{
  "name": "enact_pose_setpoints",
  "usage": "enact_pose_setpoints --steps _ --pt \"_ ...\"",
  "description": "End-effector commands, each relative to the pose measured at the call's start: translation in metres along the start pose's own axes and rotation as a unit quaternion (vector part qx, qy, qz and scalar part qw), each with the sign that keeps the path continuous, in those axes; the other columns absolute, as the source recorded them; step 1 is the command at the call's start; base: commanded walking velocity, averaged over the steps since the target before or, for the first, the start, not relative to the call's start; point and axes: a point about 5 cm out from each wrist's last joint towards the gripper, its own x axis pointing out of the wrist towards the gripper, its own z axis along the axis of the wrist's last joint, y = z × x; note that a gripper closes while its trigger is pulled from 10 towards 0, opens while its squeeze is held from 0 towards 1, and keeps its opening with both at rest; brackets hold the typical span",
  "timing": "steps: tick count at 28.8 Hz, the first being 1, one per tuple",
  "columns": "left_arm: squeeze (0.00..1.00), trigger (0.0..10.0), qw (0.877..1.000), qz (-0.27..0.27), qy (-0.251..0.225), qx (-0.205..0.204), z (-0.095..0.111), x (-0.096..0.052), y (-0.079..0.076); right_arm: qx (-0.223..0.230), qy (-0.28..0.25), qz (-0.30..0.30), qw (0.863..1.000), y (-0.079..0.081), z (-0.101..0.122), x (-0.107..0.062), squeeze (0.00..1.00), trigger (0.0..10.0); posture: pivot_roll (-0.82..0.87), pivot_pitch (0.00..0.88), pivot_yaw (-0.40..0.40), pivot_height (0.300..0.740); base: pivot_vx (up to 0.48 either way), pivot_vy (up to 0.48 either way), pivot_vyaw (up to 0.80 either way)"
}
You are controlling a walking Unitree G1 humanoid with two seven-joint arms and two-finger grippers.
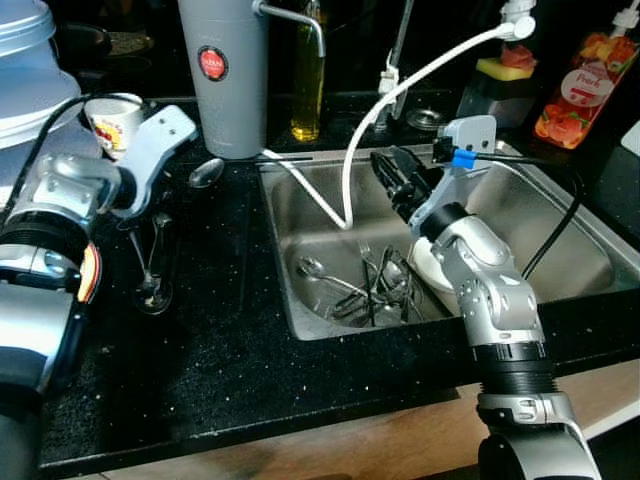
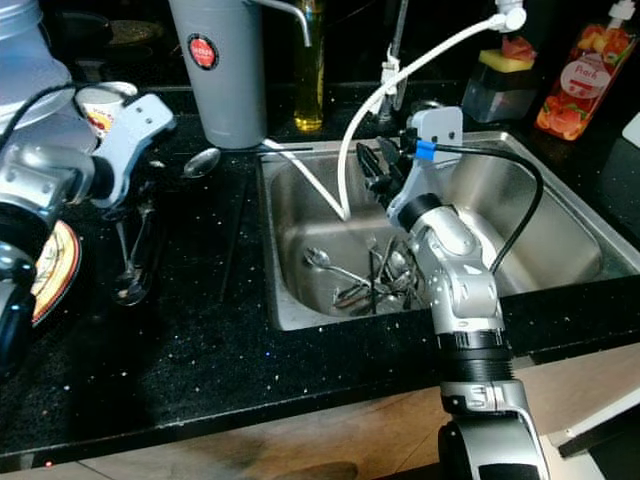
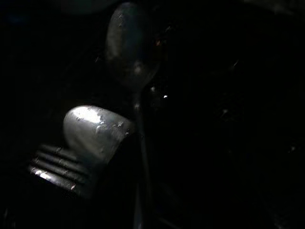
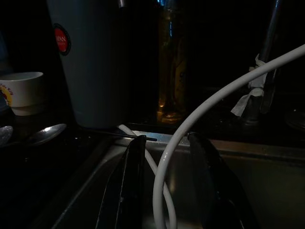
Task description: Kitchen organization
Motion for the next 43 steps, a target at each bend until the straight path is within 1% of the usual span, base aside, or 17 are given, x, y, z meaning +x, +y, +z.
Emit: enact_pose_setpoints --steps 1,10,11,12,14,19,21,25,27,31,33,35,38,40,41,42,43 --pt "0.00 10.0 1.000 0.012 0.008 -0.005 -0.006 -0.005 0.006 0.005 0.001 -0.007 1.000 -0.003 -0.002 -0.002 0.00 10.0 0.16 0.054 -0.009 0.740 0.000 0.000 0.00" --pt "0.00 10.0 0.999 0.034 0.007 -0.011 -0.004 -0.009 0.011 0.006 0.001 -0.005 1.000 -0.002 -0.002 -0.001 0.00 10.0 0.16 0.058 -0.008 0.740 0.000 0.000 0.00" --pt "0.00 10.0 0.999 0.038 -0.006 -0.012 0.000 -0.012 0.013 0.007 0.001 -0.005 1.000 -0.001 -0.002 -0.001 0.00 10.0 0.16 0.058 -0.008 0.740 0.000 0.000 0.00" --pt "0.00 10.0 0.999 0.038 -0.006 -0.012 0.000 -0.012 0.013 0.007 0.001 -0.005 1.000 -0.001 -0.002 -0.001 0.00 10.0 0.16 0.058 -0.008 0.740 0.000 0.000 0.00" --pt "0.00 10.0 0.999 0.032 -0.028 -0.009 0.011 -0.018 0.016 0.006 0.002 -0.006 1.000 -0.002 -0.002 -0.002 0.00 10.0 0.16 0.060 -0.010 0.740 0.000 0.000 0.00" --pt "0.00 10.0 0.998 0.039 -0.040 -0.005 0.018 -0.025 0.022 0.006 0.002 -0.006 1.000 -0.002 -0.002 -0.002 0.00 10.0 0.16 0.059 -0.010 0.740 0.000 0.000 0.00" --pt "0.00 10.0 0.998 0.054 -0.026 -0.002 0.012 -0.027 0.025 0.007 0.002 -0.005 1.000 -0.002 -0.002 -0.001 0.00 10.0 0.16 0.059 -0.010 0.740 0.000 0.000 0.00" --pt "0.00 10.0 0.998 0.058 -0.012 -0.003 0.005 -0.026 0.025 0.008 0.002 -0.004 1.000 -0.001 -0.003 -0.001 0.00 10.0 0.16 0.059 -0.010 0.740 0.000 0.000 0.00" --pt "0.00 10.0 0.998 0.058 -0.002 -0.011 -0.002 -0.024 0.023 0.009 0.001 -0.004 1.000 -0.001 -0.003 -0.001 0.00 10.0 0.16 0.059 -0.010 0.740 0.000 0.000 0.00" --pt "0.00 10.0 0.999 0.048 0.007 -0.018 -0.009 -0.019 0.019 0.009 0.002 -0.005 1.000 -0.001 -0.003 -0.001 0.00 10.0 0.16 0.059 -0.010 0.740 0.000 0.000 0.00" --pt "0.00 10.0 0.999 0.045 0.022 -0.018 -0.017 -0.015 0.017 0.008 0.002 -0.005 1.000 -0.002 -0.003 -0.002 0.00 10.0 0.16 0.063 -0.012 0.740 0.000 0.000 0.00" --pt "0.00 10.0 0.997 0.053 0.041 -0.031 -0.030 -0.011 0.013 0.007 0.002 -0.005 1.000 -0.001 -0.002 -0.001 0.00 10.0 0.15 0.062 -0.010 0.740 0.000 0.000 0.00" --pt "0.00 9.8 0.997 0.048 0.044 -0.047 -0.036 -0.008 0.010 0.007 0.001 -0.004 1.000 -0.001 -0.002 -0.001 0.00 10.0 0.15 0.061 -0.009 0.740 0.000 0.000 0.00" --pt "0.00 9.8 0.997 0.048 0.044 -0.049 -0.037 -0.007 0.010 0.007 0.001 -0.004 1.000 -0.001 -0.002 -0.001 0.00 10.0 0.15 0.061 -0.009 0.740 0.000 0.000 0.00" --pt "0.00 4.8 0.997 0.046 0.043 -0.051 -0.037 -0.007 0.009 0.007 0.001 -0.004 1.000 -0.001 -0.002 -0.001 0.00 10.0 0.15 0.059 -0.010 0.740 0.000 0.000 0.00" --pt "0.00 4.8 0.997 0.045 0.042 -0.052 -0.037 -0.007 0.009 0.007 0.001 -0.005 1.000 -0.001 -0.002 -0.002 0.00 10.0 0.15 0.059 -0.010 0.740 0.000 0.000 0.00" --pt "0.00 0.0 0.997 0.045 0.042 -0.052 -0.037 -0.007 0.009 0.006 0.001 -0.005 1.000 -0.001 -0.001 -0.002 0.00 10.0 0.15 0.059 -0.010 0.740 0.000 0.000 0.00"
